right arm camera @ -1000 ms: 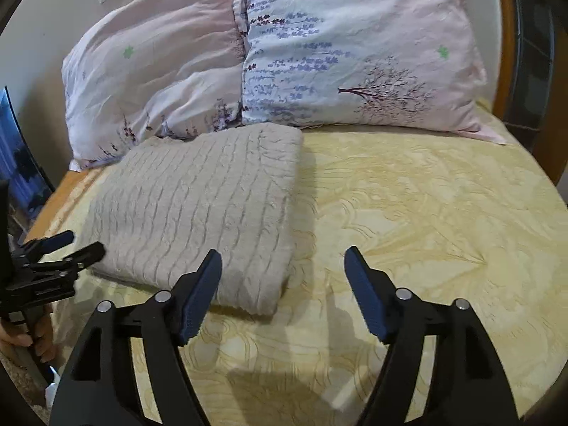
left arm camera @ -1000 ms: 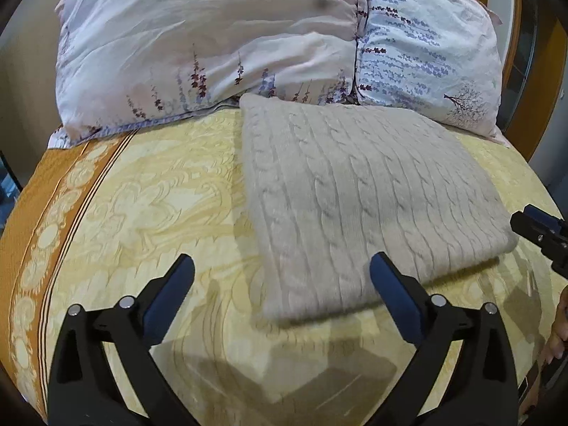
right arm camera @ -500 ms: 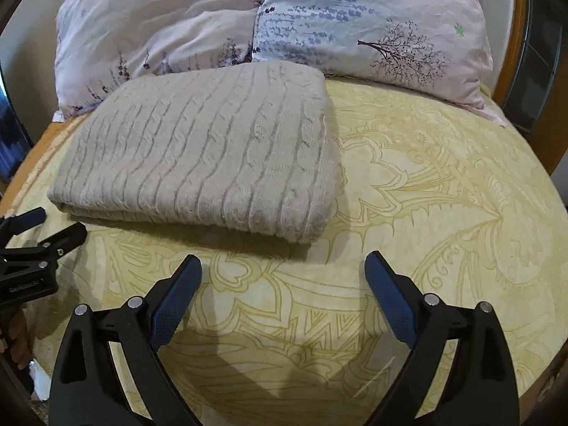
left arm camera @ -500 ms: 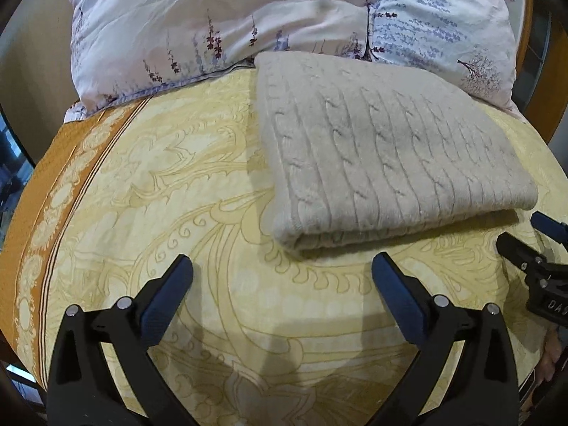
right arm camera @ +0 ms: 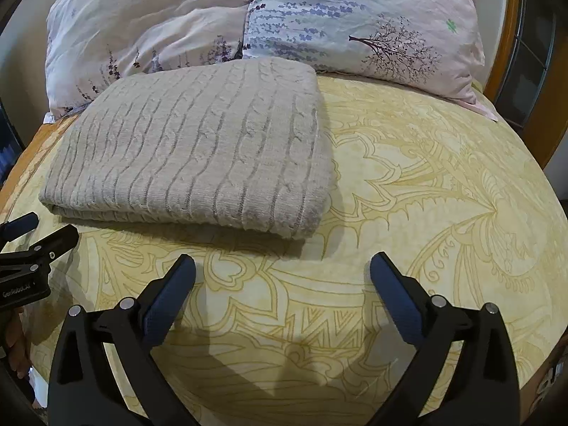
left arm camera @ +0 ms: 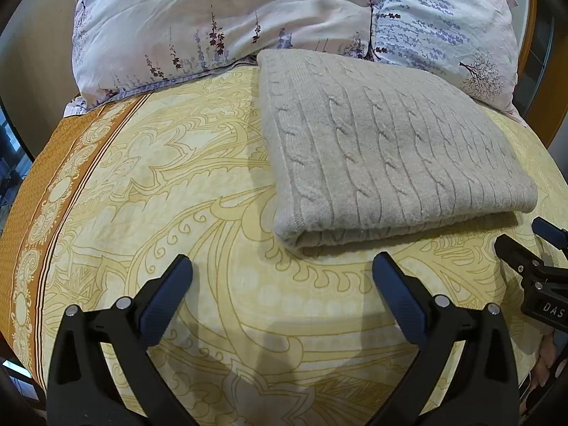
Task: Fold small clothes
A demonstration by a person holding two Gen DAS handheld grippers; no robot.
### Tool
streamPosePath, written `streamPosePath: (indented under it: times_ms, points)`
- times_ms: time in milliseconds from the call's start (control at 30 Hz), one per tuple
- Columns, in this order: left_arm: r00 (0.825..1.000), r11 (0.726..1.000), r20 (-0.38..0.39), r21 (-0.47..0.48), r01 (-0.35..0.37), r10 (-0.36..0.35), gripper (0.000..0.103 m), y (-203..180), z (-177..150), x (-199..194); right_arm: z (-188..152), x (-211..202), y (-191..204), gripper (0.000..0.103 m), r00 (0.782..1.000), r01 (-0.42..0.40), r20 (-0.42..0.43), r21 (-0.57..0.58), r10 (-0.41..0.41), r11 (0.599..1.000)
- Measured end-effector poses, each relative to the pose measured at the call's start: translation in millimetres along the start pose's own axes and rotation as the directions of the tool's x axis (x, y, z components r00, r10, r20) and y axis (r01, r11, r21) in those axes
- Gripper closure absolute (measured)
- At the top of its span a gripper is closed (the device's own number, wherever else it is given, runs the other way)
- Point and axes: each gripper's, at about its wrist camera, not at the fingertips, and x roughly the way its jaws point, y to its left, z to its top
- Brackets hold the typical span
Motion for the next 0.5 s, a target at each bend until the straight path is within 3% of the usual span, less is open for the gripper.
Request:
streamPosePath:
  times_ms: [500]
  points:
    - [1.000,1.000,0.000,0.001,0.002,-0.002,0.002,0.5,-1.1,-0.2,0.3,1.7,-0.8,0.001,1.000,0.004,-0.005,0.004,-0.004,1.000]
